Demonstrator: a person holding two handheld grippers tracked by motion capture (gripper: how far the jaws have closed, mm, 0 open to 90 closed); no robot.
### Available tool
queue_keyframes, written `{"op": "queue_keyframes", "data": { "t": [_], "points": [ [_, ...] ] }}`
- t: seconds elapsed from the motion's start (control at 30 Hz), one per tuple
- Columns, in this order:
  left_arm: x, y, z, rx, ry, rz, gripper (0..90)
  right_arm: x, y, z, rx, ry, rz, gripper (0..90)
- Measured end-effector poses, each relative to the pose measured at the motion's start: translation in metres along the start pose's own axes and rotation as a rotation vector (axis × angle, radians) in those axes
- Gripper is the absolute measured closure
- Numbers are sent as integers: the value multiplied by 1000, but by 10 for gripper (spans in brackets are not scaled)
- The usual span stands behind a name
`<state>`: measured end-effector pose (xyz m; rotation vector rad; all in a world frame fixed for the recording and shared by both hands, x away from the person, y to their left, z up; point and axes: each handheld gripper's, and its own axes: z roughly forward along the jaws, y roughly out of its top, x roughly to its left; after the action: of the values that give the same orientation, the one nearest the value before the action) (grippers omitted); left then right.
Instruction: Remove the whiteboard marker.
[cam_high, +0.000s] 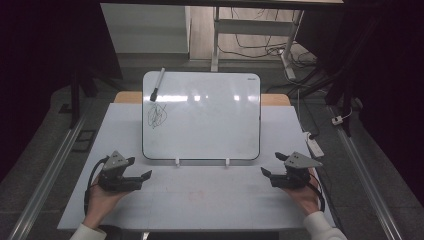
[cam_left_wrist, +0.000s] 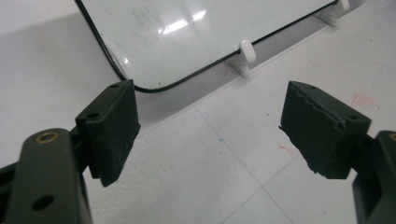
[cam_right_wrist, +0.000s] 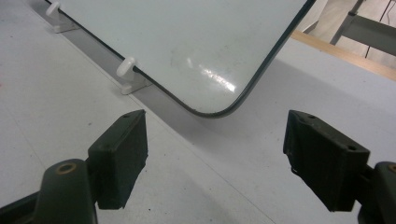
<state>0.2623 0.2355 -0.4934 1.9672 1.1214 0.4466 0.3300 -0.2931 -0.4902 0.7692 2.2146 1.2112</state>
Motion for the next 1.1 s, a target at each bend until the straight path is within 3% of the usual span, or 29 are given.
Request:
{"op": "queue_keyframes", "data": {
  "t": [0.27,0.43,0.7,1.03,1.1],
  "points": [
    [-2,2,-2,-5,-9,1,209,1,2,-4,-11,-16,-2,226],
    [-1,13,-6,-28,-2,10,215,2,3,-3,-7,-17,4,228],
    [-2,45,-11,-58,22,44,224,3,2,-1,15,-21,1,228],
    [2,92,-1,-62,34,78,259,4,1,3,38,-11,1,229],
    [5,109,2,-72,52,92,271,4,0,4,44,-10,1,228]
  ]
}}
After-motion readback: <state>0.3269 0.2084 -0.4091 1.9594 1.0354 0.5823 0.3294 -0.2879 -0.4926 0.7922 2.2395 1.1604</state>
